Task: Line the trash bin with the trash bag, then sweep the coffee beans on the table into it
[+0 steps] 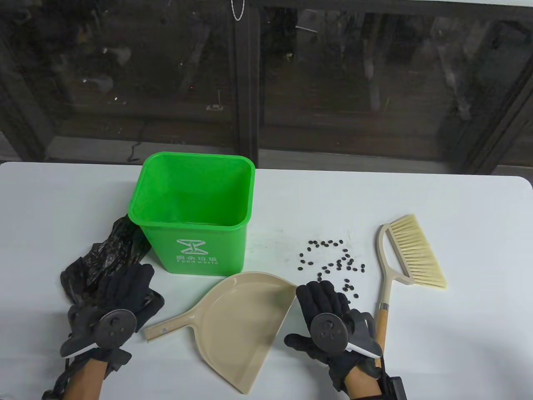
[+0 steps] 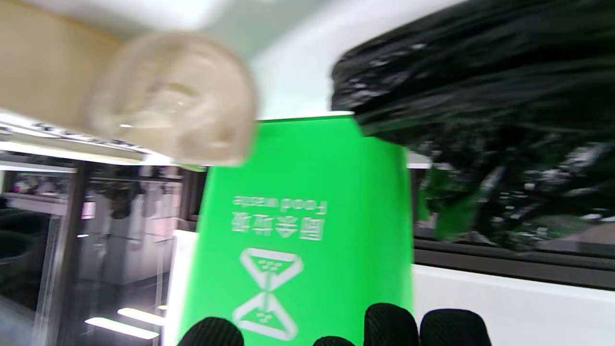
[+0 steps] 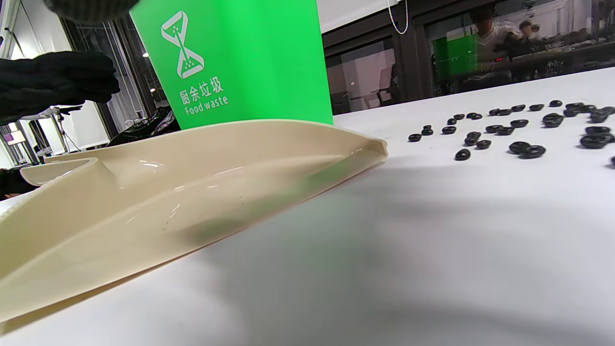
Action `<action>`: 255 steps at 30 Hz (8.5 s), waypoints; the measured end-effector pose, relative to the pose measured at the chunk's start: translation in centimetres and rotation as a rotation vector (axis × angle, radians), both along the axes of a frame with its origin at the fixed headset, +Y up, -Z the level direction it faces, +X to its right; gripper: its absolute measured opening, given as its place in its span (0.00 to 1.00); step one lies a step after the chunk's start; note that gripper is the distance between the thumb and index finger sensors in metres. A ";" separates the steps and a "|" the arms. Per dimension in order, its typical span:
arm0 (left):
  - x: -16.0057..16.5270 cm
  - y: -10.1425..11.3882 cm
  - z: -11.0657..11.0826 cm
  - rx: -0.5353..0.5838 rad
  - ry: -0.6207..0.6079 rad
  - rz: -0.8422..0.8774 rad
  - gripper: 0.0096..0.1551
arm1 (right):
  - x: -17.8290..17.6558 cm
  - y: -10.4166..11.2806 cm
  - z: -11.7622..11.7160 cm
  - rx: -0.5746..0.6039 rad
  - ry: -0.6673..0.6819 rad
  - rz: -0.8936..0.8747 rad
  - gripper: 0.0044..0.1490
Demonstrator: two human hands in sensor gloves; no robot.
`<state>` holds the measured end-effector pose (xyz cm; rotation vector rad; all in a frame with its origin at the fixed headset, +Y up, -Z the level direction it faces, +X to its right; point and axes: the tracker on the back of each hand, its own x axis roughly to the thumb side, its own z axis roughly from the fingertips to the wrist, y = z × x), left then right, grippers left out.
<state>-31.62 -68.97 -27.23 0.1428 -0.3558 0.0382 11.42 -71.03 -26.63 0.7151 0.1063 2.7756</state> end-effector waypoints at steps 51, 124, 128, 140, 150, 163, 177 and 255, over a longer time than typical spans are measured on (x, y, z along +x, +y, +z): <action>-0.8 1.1 -0.9 0.046 0.156 0.074 0.21 | 0.7 -0.5 -0.6 -0.050 -0.041 -0.027 0.63; 14.3 18.2 -4.9 0.175 -0.047 0.219 0.20 | 16.1 8.3 -1.8 0.036 -0.634 -0.525 0.29; 14.3 18.3 -5.0 0.148 -0.039 0.183 0.20 | 16.4 9.0 -1.5 -0.022 -0.535 -0.609 0.44; 17.4 19.0 -4.5 0.154 -0.114 0.072 0.21 | 7.9 15.5 -0.9 0.074 -0.060 -0.548 0.48; 18.7 20.3 -3.2 0.212 -0.183 0.046 0.21 | 0.4 15.8 -1.1 0.040 0.071 0.071 0.35; 17.7 20.3 -2.8 0.242 -0.200 0.114 0.21 | -0.8 10.4 -4.0 -0.057 -0.003 -0.040 0.24; 17.4 17.8 -2.7 0.204 -0.231 0.150 0.26 | 3.8 17.1 -2.9 0.170 -0.173 -0.294 0.31; 25.4 18.2 -3.6 0.331 -0.154 0.074 0.35 | 9.3 22.1 -1.9 0.317 -0.479 0.593 0.53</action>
